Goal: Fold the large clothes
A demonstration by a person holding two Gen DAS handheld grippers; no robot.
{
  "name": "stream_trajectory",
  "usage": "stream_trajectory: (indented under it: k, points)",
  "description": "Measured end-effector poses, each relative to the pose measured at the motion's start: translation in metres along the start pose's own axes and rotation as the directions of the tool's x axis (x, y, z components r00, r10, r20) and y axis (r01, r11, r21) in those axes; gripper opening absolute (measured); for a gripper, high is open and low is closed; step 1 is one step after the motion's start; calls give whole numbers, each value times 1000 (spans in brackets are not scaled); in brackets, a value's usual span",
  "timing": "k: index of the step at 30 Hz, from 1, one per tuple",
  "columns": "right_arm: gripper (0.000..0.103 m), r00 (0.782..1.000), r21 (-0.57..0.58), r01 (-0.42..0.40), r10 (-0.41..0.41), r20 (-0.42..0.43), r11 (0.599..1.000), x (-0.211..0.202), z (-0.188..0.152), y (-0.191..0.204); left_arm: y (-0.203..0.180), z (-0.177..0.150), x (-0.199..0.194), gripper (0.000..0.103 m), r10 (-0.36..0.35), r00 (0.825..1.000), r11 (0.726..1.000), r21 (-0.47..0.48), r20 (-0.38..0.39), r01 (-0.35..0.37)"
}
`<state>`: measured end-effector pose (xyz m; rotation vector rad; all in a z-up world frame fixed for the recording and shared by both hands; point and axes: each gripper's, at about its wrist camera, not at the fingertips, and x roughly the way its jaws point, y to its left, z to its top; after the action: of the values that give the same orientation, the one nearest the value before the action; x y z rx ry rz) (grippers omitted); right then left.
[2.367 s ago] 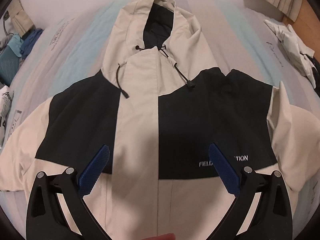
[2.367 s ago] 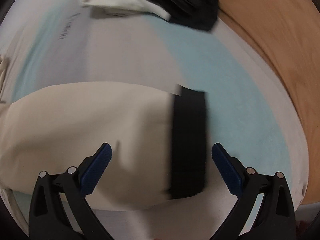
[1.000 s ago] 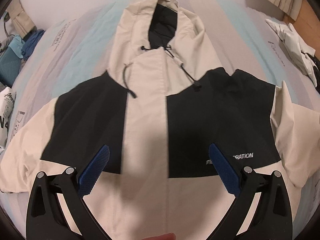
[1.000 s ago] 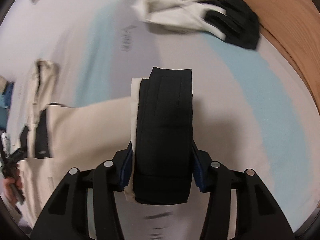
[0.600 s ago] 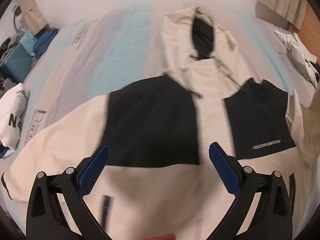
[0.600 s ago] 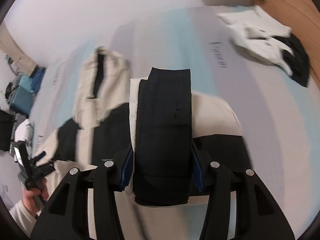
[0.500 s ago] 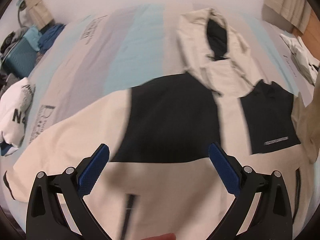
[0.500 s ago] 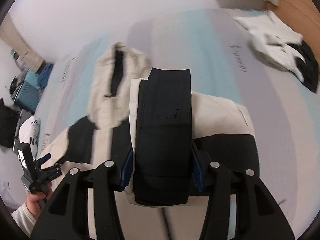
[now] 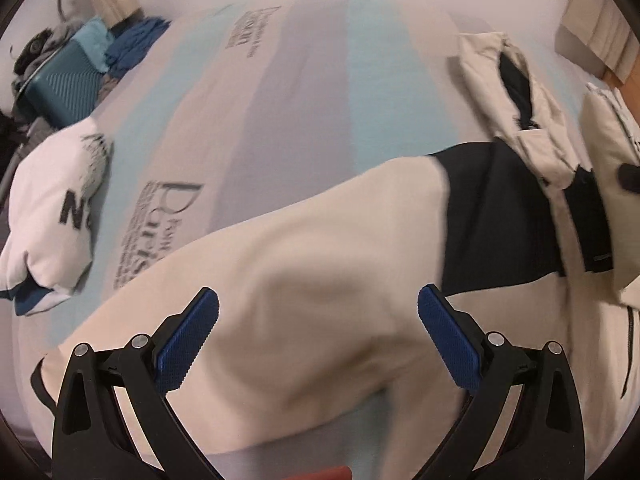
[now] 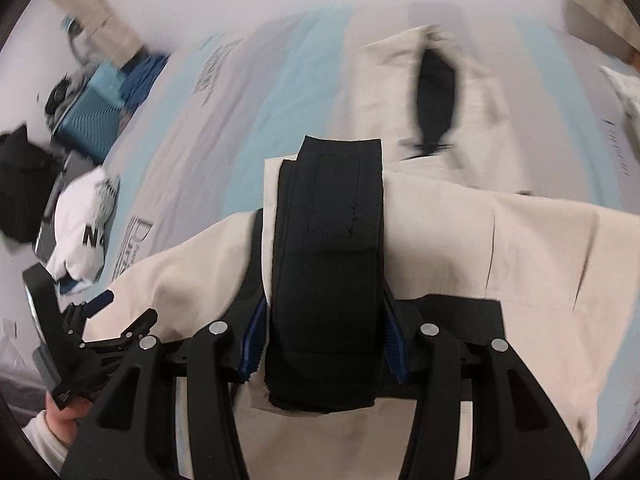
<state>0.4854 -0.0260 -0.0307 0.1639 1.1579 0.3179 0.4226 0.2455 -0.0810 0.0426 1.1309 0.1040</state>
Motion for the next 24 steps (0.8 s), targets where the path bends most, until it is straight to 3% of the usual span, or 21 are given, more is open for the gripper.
stream_trajectory:
  k: [4, 10, 14, 21, 24]
  points:
    - [47, 997, -86, 62, -66, -48, 994, 51, -5, 51, 43, -12, 7, 97, 12, 1000, 999, -46, -22, -13]
    - [51, 978, -124, 148, -164, -131, 981, 106, -17, 65, 101, -36, 10, 97, 32, 998, 995, -94, -49, -36]
    - [73, 982, -98, 113, -126, -138, 989, 110, -23, 70, 133, -56, 6, 97, 50, 997, 991, -121, -59, -57]
    - [78, 990, -88, 40, -51, -133, 995, 104, -32, 109, 181, -102, -3, 97, 87, 993, 969, -226, -85, -104]
    - [80, 988, -78, -43, 31, -150, 996, 103, -37, 131, 209, -123, -8, 97, 111, 989, 952, -275, -99, -134]
